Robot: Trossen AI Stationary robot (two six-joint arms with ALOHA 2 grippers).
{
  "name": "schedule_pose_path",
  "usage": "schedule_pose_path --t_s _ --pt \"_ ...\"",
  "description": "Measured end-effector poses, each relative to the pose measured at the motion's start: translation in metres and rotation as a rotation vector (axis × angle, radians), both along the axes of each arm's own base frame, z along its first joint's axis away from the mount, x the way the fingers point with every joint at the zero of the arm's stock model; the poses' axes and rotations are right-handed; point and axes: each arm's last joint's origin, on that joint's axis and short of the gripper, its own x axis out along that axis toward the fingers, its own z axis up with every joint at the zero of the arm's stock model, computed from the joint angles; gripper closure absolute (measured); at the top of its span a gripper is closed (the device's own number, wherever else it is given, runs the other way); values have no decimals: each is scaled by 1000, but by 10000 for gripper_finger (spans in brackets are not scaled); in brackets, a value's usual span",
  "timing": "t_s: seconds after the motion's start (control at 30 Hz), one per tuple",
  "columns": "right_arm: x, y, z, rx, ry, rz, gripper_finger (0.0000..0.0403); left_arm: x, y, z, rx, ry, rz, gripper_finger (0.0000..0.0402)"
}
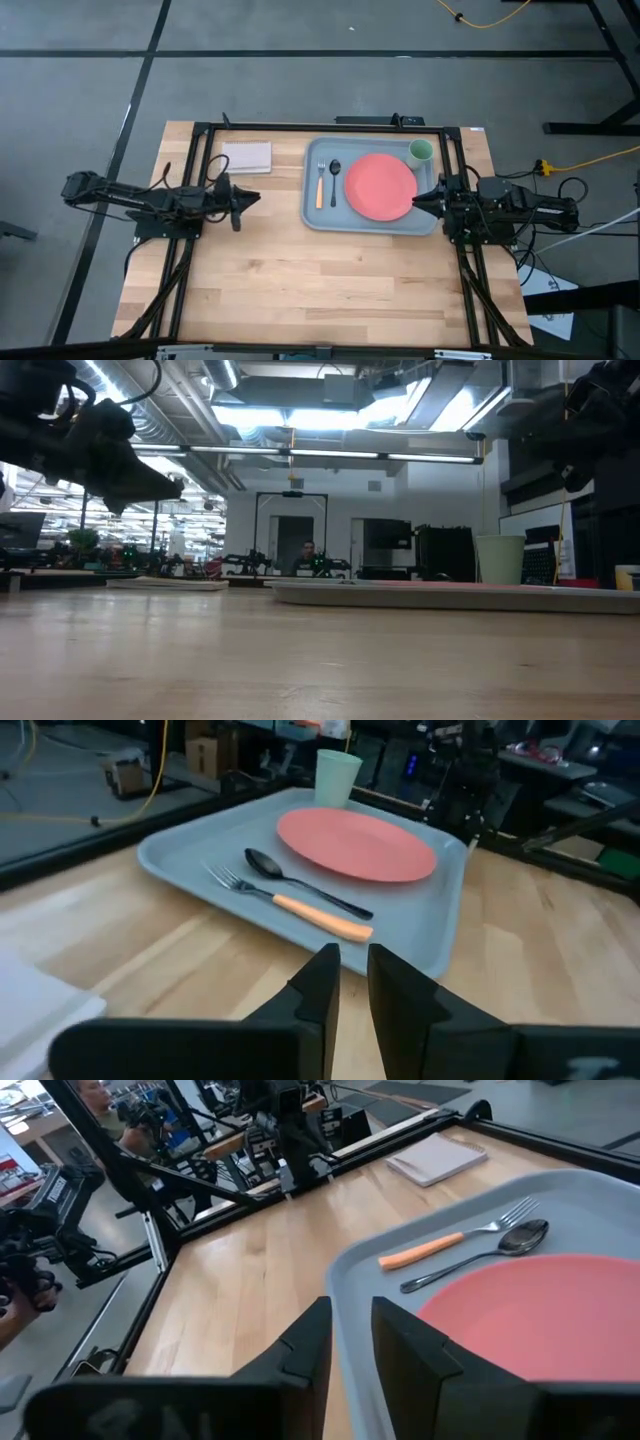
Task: Pick and place plate/cup/fork/spoon on tray
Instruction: Return to Home Position
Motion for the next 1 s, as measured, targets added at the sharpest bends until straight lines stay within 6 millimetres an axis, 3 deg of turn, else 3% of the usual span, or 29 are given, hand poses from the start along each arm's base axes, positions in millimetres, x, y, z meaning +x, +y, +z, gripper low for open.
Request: schedule_pose_path --t_s 0.33,0.83,1.0 --pt "0 0 -1 -5 8 1 324 -8 -2 1 62 10 -139 352" --pt "0 0 0 -29 -7 8 324 -10 13 4 114 7 -3 352" --pt "10 1 -12 -56 -65 45 324 -10 13 4 114 7 -2 352"
